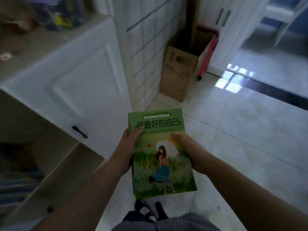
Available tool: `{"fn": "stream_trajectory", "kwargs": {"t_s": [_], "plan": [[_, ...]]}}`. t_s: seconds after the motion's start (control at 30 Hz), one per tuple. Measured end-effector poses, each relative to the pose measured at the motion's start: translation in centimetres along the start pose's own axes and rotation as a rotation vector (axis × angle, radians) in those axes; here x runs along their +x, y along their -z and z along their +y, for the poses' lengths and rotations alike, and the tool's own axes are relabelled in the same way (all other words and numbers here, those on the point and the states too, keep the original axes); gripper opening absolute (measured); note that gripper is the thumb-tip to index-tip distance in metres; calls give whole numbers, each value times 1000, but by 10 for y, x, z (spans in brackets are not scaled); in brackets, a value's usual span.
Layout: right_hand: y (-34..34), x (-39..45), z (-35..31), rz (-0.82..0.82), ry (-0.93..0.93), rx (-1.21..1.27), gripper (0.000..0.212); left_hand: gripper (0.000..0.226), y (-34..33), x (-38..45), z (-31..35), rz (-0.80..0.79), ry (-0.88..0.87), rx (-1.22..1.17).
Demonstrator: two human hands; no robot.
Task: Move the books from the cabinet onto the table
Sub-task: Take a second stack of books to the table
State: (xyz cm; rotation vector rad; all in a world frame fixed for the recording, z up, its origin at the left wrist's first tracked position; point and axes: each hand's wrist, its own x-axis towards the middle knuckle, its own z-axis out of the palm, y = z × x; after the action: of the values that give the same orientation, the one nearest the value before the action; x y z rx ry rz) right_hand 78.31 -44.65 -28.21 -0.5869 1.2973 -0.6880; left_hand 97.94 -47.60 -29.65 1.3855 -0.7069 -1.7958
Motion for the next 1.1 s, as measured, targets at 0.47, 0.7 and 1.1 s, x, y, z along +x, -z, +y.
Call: {"fn": "stream_trajectory", "kwargs": {"t_s": [0.47, 0.7, 1.1], "plan": [[259, -206, 87, 387, 110, 363, 34, 66, -311, -41, -121, -493, 203, 394], [370, -311, 164, 625, 180, 519, 38, 43, -458, -101, -206, -727, 288, 546], [461, -439, 256, 1059, 340, 899, 23, 48, -632, -185, -311, -1120, 321, 781]]}}
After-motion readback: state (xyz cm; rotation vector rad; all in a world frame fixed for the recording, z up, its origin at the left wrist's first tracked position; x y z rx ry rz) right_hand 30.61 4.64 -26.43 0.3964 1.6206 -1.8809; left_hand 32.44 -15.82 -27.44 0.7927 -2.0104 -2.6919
